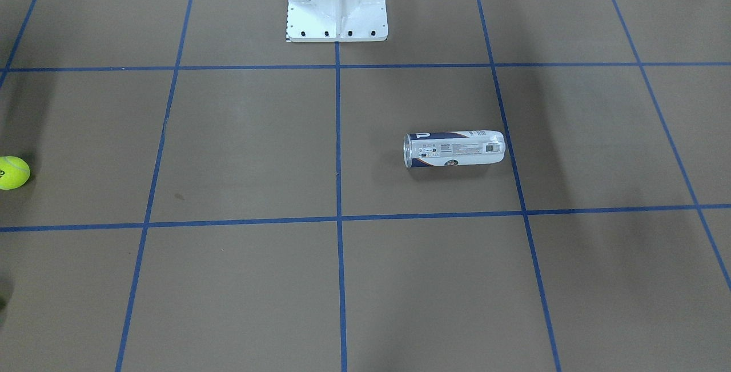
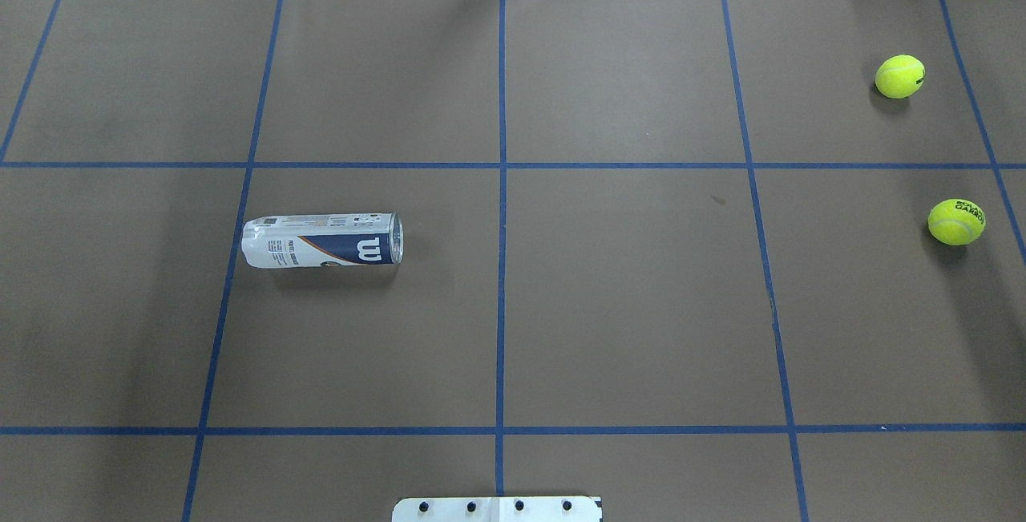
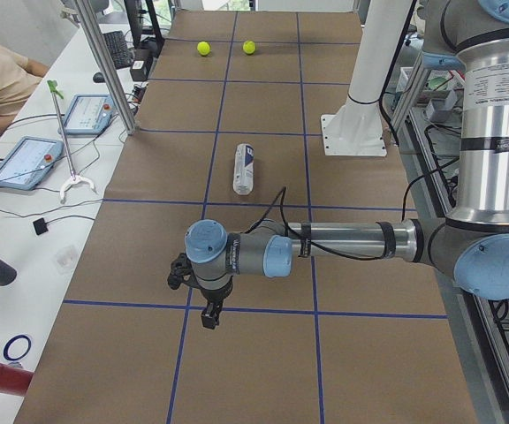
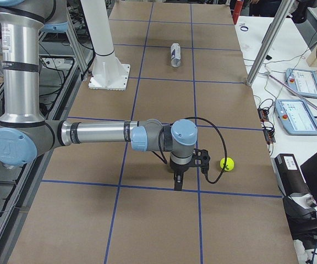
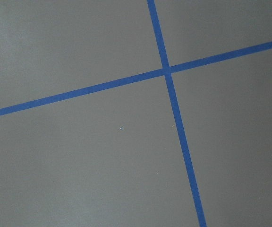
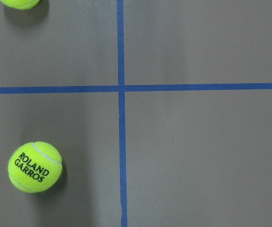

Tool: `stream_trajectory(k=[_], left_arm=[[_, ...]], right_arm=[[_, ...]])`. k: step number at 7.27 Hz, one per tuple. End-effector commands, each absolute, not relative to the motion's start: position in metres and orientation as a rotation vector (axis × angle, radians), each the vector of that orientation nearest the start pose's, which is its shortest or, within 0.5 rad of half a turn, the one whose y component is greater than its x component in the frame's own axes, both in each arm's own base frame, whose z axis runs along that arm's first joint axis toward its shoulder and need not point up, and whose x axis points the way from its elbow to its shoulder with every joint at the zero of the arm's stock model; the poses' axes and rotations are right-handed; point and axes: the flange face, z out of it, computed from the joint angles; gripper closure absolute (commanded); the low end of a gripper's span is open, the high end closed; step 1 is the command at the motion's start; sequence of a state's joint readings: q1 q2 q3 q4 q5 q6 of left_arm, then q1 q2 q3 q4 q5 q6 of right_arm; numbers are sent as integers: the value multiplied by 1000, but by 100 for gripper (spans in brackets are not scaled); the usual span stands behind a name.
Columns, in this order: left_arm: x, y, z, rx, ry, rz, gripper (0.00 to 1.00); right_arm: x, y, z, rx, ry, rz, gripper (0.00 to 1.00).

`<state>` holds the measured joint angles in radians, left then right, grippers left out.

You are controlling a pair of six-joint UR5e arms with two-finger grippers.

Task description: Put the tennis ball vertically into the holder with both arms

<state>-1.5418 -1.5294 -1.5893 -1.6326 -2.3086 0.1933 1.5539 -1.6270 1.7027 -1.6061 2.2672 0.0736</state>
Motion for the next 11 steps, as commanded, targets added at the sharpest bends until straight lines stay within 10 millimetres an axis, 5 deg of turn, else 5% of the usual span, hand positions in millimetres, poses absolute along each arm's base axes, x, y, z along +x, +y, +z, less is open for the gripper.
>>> stream_trajectory(k=[1, 4, 7, 11], left_arm=[[-52, -480, 658, 112, 734, 232, 0], [-52, -481, 650, 128, 733, 238, 1], [-52, -485, 611, 202, 728, 265, 0], [-45, -538, 540, 443, 728, 363, 1]], right_arm=[[61, -471, 629, 8, -697, 40, 0], [61, -474, 624, 19, -698, 33, 0], [61, -479, 603, 72, -697, 17, 0], [60, -487, 599, 195, -701, -23, 0]])
